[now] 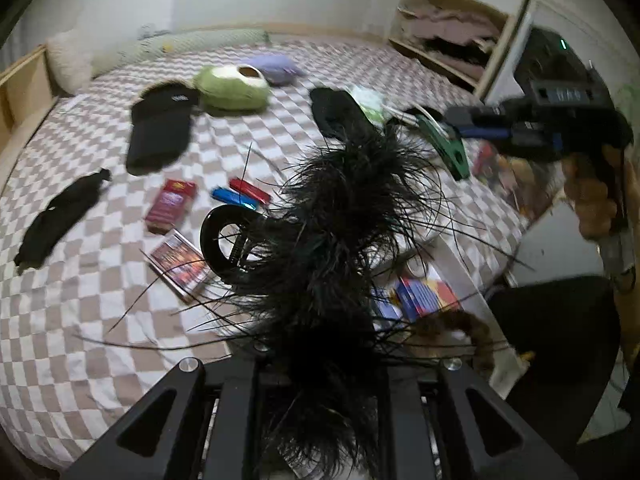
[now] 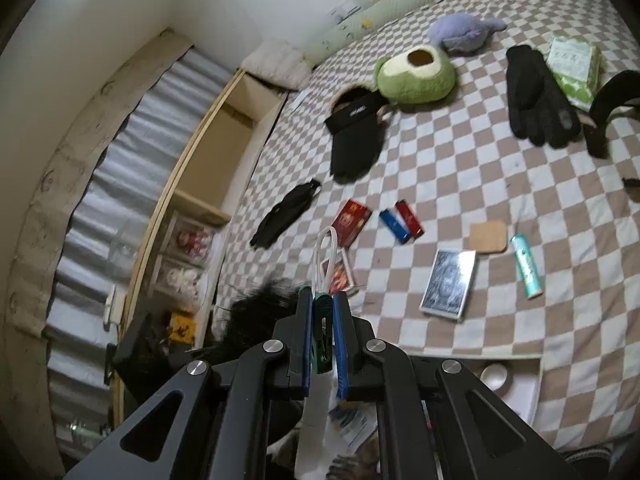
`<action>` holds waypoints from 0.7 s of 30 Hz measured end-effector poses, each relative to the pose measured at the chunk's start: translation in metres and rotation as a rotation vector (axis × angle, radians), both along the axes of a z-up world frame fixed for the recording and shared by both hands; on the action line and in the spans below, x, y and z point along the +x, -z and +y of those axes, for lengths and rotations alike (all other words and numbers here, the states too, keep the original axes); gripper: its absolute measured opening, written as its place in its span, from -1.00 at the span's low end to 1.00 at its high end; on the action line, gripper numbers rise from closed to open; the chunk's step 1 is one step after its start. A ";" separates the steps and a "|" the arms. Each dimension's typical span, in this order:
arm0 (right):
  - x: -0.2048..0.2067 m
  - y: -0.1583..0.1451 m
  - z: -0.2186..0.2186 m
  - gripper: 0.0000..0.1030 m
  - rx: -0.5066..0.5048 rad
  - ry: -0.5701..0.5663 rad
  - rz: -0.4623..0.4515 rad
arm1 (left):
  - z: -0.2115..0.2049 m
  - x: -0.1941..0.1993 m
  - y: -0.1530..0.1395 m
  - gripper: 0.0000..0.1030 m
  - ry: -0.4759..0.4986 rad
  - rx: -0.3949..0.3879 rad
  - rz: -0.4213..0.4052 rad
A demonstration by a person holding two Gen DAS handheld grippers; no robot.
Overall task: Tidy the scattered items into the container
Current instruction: 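Carry the boa and the green clip over the white box with both tools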
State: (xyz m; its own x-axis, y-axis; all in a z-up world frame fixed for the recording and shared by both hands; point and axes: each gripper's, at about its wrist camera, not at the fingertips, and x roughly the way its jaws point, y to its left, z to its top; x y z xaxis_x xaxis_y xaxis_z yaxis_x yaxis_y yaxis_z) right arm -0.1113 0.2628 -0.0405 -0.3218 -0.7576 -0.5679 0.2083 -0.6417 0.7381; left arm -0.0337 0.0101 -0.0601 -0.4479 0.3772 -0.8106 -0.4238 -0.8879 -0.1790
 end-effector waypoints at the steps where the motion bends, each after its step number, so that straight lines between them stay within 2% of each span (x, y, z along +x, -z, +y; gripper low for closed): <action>1: 0.002 0.002 -0.002 -0.79 -0.005 -0.012 -0.008 | 0.005 0.003 0.005 -0.73 0.020 -0.013 -0.010; 11: 0.024 0.016 -0.015 -0.79 -0.010 -0.124 -0.059 | 0.035 0.016 0.047 -0.73 0.114 -0.087 -0.116; 21: 0.042 0.038 -0.011 -0.79 -0.007 -0.190 -0.122 | 0.050 0.012 0.082 -0.73 0.135 -0.153 -0.208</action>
